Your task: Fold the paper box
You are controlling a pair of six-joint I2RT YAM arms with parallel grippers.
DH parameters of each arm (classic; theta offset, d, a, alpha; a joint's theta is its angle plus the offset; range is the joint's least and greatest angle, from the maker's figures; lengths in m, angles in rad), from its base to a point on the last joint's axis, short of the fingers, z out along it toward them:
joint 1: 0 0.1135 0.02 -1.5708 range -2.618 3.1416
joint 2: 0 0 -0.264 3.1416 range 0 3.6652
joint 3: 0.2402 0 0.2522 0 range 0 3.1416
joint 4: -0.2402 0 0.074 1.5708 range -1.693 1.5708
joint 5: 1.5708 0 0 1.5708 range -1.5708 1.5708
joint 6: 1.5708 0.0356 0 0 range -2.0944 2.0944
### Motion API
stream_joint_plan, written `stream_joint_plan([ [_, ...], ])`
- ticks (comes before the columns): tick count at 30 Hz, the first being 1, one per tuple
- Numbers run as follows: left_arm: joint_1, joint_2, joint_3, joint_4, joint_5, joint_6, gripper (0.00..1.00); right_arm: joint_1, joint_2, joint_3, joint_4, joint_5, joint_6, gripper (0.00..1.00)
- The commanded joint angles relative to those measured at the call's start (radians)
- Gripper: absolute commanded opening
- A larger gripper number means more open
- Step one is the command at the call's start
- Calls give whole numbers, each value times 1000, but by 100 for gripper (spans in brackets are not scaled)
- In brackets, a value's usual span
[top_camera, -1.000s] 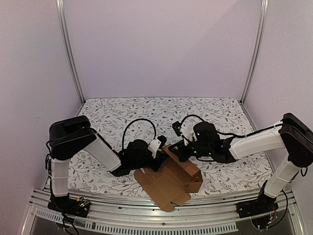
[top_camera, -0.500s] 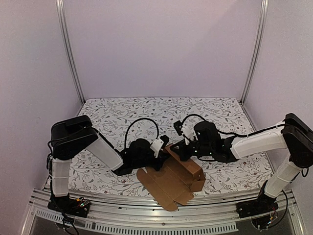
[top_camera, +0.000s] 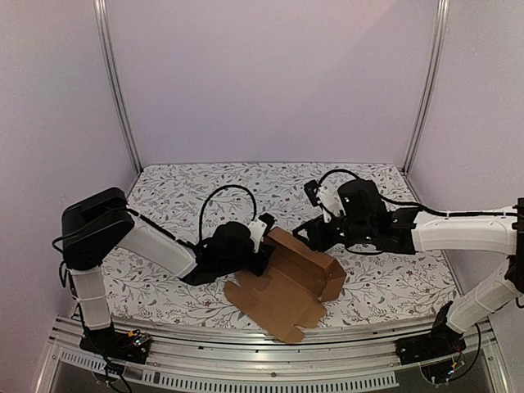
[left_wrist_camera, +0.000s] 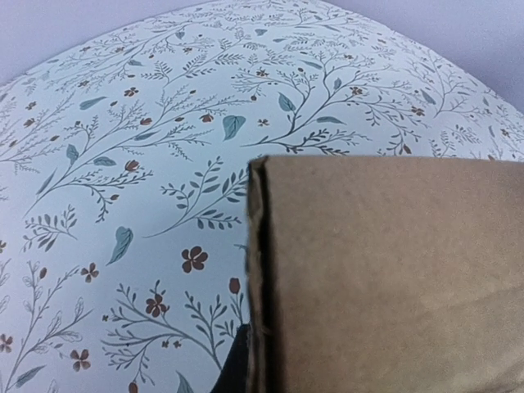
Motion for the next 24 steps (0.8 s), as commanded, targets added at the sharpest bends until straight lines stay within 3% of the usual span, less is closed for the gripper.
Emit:
stream_joint_plan([
  [1, -25, -88, 4, -181, -56, -95, 0, -35, -104, 14, -189, 41, 13, 44],
  [8, -27, -176, 38, -431, -16, -244, 0, -94, -253, -50, -303, -3, 44, 50],
  [14, -28, -244, 40, -568, -27, -304, 0, -163, -339, -110, -321, -209, 97, 53],
  [24, -32, -269, 81, -770, -46, -424, 0, -176, -323, -235, -198, -427, 196, 54],
])
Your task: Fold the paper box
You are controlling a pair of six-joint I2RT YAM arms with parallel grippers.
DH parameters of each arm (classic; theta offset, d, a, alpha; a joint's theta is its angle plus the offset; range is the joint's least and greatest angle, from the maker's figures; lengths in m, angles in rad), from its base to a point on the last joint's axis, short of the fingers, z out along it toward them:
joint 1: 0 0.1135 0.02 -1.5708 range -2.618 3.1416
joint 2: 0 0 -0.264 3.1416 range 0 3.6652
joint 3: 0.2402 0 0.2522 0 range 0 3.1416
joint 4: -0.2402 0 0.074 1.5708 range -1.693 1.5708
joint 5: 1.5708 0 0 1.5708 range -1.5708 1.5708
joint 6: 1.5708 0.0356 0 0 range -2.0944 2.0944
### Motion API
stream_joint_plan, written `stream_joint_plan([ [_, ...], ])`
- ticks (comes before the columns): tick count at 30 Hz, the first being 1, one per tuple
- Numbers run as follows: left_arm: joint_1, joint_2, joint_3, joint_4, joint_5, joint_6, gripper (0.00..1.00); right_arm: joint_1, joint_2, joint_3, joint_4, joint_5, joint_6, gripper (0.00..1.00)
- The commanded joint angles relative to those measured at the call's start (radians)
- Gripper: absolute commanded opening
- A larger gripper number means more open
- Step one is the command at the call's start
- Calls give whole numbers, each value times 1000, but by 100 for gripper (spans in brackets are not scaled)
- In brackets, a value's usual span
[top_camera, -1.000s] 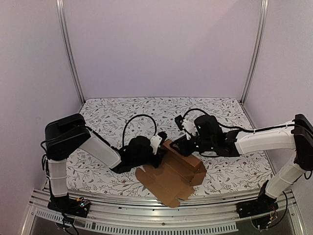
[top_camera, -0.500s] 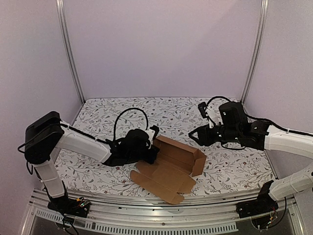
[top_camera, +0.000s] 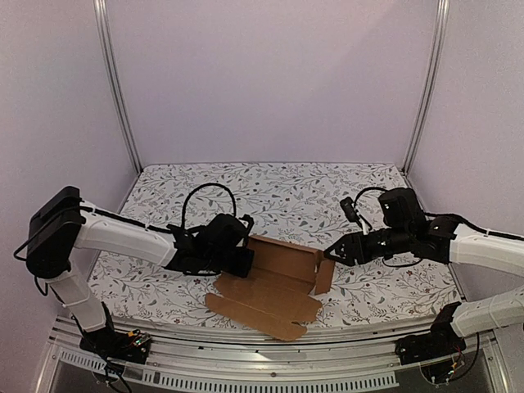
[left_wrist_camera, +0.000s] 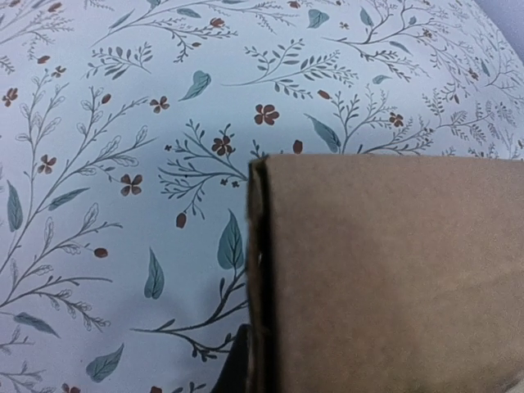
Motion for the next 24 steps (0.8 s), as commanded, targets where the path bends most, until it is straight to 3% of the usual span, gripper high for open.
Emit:
stream_joint_plan([
  [1, -18, -13, 43, -138, -15, -93, 0, -5, 6, -78, 100, -127, 79, 54],
  [11, -19, 3, 75, -181, 17, -135, 0, -5, 78, -168, 309, -178, 170, 53],
  [24, -19, -83, 12, -191, 8, -183, 0, -6, 55, -197, 350, -137, 187, 55],
])
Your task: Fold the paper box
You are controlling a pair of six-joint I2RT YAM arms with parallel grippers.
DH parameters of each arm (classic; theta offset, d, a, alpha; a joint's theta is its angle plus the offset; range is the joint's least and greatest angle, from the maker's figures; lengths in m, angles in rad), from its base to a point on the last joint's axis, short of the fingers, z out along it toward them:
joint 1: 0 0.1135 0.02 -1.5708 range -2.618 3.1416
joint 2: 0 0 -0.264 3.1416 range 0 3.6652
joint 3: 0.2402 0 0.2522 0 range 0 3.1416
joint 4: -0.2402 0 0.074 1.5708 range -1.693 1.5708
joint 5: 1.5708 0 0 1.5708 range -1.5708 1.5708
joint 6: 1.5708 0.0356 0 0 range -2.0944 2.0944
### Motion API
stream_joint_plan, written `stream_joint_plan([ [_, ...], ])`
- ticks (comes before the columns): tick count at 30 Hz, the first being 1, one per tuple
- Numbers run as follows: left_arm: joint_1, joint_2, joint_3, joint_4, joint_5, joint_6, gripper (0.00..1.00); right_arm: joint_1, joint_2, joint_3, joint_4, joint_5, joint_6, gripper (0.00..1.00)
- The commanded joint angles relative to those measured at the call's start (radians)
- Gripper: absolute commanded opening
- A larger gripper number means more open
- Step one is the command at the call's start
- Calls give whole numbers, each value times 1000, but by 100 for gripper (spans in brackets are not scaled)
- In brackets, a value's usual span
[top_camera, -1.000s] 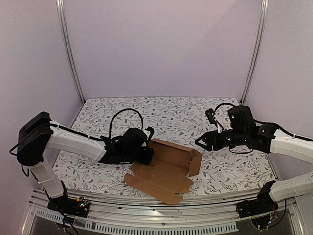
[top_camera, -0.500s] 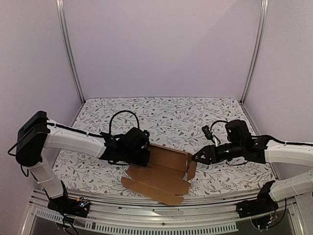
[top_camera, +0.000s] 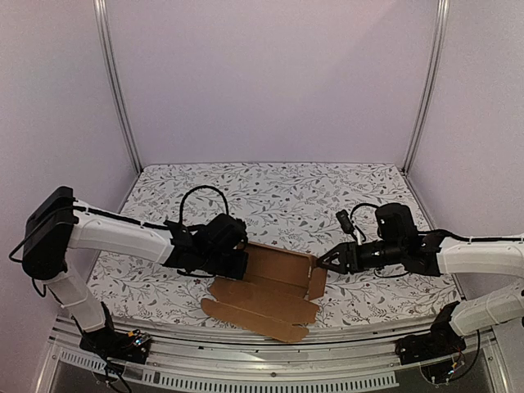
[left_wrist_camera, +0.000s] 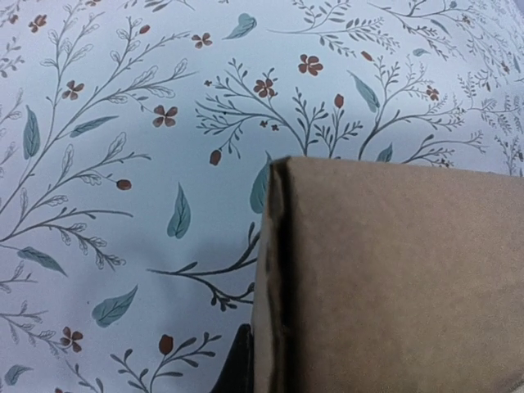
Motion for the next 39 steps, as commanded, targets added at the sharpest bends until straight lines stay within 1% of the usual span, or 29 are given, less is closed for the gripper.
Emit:
stream_joint_plan([
  [1, -16, -71, -30, 3, -1, -50, 0, -5, -33, -25, 17, 14, 9, 56],
  [11, -14, -121, -76, -15, 7, -93, 0, -11, -149, -70, 19, 27, 33, 61],
  [17, -15, -127, -66, -17, 27, -107, 0, -10, -156, -76, 39, 12, 47, 62],
  [24, -15, -123, -48, -37, 27, -114, 0, -11, -142, -71, 72, -7, 60, 60],
  [30, -14, -120, -62, -45, 23, -135, 0, -11, -193, -56, 95, -46, 59, 63],
  [33, -10, -122, -60, -30, 38, -144, 0, -10, -213, -59, 93, -52, 65, 66],
  [36, -9, -123, -50, -18, 48, -146, 0, -11, -217, -63, 86, -62, 57, 67],
  [39, -9, -125, -43, -5, 57, -137, 0, -10, -182, -54, 87, -76, 51, 65],
])
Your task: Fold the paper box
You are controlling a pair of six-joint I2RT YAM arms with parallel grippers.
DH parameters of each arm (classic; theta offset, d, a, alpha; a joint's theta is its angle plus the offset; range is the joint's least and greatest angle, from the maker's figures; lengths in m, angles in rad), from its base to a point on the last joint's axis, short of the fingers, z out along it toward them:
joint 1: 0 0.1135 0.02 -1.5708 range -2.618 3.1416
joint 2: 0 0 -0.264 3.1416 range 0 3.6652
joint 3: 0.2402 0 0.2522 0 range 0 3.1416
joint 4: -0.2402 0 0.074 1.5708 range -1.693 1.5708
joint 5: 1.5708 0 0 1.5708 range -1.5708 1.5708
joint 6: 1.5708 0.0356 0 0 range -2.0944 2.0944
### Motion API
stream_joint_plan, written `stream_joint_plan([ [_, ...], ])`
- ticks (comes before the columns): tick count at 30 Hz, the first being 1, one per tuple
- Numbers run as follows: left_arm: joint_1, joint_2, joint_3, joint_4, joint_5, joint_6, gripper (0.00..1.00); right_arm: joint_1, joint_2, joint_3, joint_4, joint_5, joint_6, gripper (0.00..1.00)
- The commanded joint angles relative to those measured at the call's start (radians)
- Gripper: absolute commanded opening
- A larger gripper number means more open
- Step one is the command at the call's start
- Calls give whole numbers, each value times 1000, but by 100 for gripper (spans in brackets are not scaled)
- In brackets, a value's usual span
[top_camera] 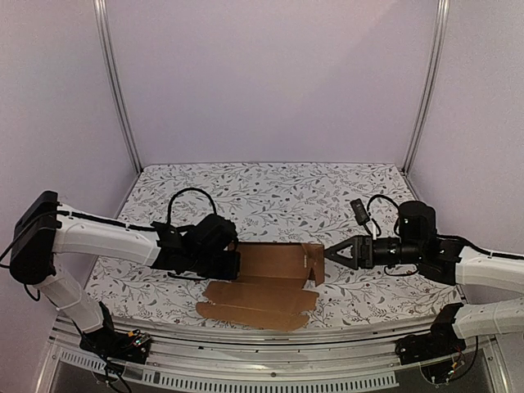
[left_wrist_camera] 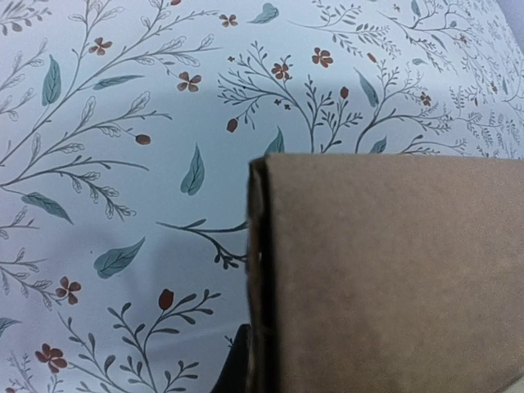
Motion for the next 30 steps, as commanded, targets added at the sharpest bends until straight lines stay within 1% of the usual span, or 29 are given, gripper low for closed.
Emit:
stream_joint_plan([
  [1, -10, -24, 26, 26, 25, -3, 0, -3, 42, 9, 7, -29, -13, 64],
  [4, -10, -28, 32, 25, 25, 2, 0, -4, 64, 24, 3, -28, -25, 61],
  [8, -9, -23, 48, 14, 18, 4, 0, -3, 114, 67, -30, -51, -55, 53],
  [13, -11, -5, 86, -21, -2, 15, 0, 1, 175, 130, -55, -52, -76, 49],
  [16, -11, 8, 116, -64, -30, 11, 0, 12, 207, 180, -99, -33, -97, 46],
  [22, -11, 35, 179, -137, -73, 18, 0, 56, 272, 290, -230, 79, -149, 45],
  [27, -12, 59, 235, -210, -124, 25, 0, 116, 356, 410, -377, 230, -198, 45],
  [30, -12, 77, 265, -246, -140, 26, 0, 148, 410, 465, -424, 312, -209, 45],
])
